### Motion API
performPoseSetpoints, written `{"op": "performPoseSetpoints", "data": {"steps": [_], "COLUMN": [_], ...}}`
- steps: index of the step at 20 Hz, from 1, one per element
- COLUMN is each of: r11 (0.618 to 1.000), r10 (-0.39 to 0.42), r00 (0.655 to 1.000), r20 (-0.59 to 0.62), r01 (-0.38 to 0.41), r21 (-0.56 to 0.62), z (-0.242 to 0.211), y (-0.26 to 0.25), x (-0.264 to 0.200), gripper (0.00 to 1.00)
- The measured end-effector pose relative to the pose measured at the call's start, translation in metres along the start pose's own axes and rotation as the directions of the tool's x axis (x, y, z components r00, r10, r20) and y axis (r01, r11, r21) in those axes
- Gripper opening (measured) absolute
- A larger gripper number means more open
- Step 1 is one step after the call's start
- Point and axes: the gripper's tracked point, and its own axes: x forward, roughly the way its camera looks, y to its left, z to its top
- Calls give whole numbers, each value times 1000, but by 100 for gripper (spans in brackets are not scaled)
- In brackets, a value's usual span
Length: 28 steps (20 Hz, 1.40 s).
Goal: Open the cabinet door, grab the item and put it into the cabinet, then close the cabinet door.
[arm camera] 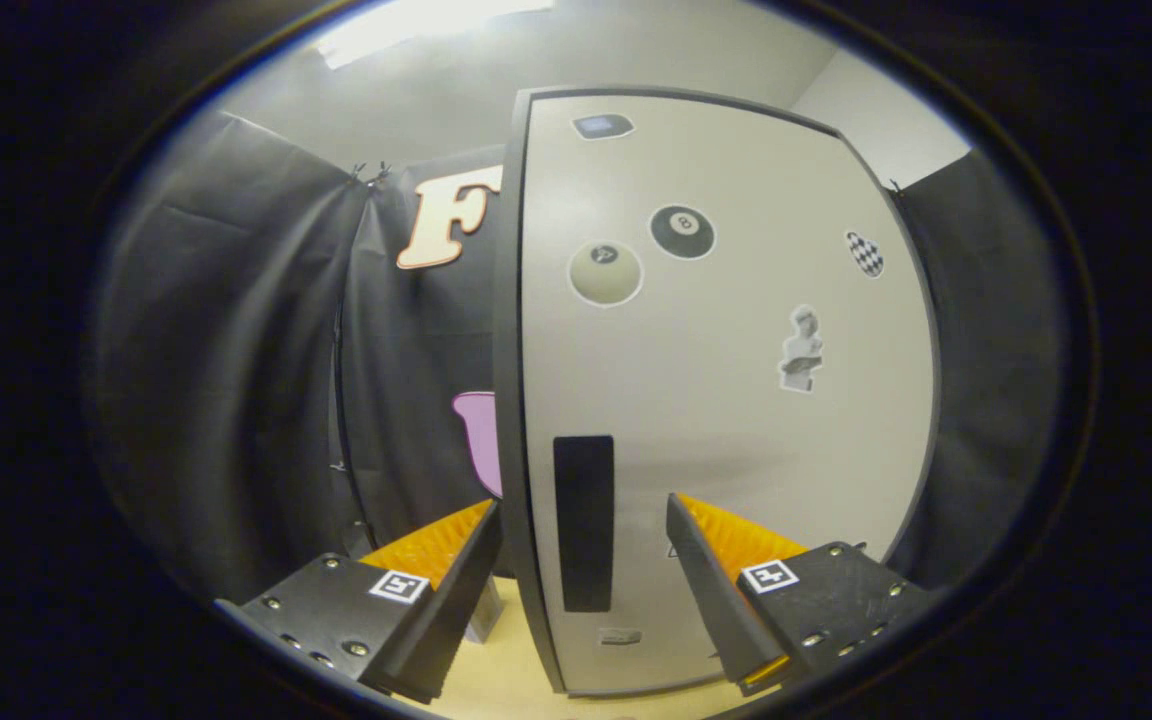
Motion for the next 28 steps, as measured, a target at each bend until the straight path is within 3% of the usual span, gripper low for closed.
{"op": "performPoseSetpoints", "data": {"steps": [6, 8, 9, 11, 13, 15, 18, 19, 28], "r11": [998, 998, 999, 998, 992, 993, 993, 994, 994], "r10": [-58, -60, -53, -56, -102, -108, -109, -103, -99], "r00": [998, 998, 998, 998, 995, 994, 994, 995, 994], "r20": [2, -20, -34, -17, 6, 2, -3, -11, -40], "r01": [58, 60, 52, 55, 102, 108, 108, 102, 97], "r21": [-26, -21, -9, -18, -71, -46, -47, -42, -50], "z": [-9, -17, -18, -17, -18, -18, -16, -18, -16], "y": [0, -1, -1, 0, -14, -10, -11, -11, -14], "x": [16, 25, 34, 25, 34, 27, 25, 28, 2], "gripper": [91, 79, 79, 57, 43, 29, 29, 18, 18]}}
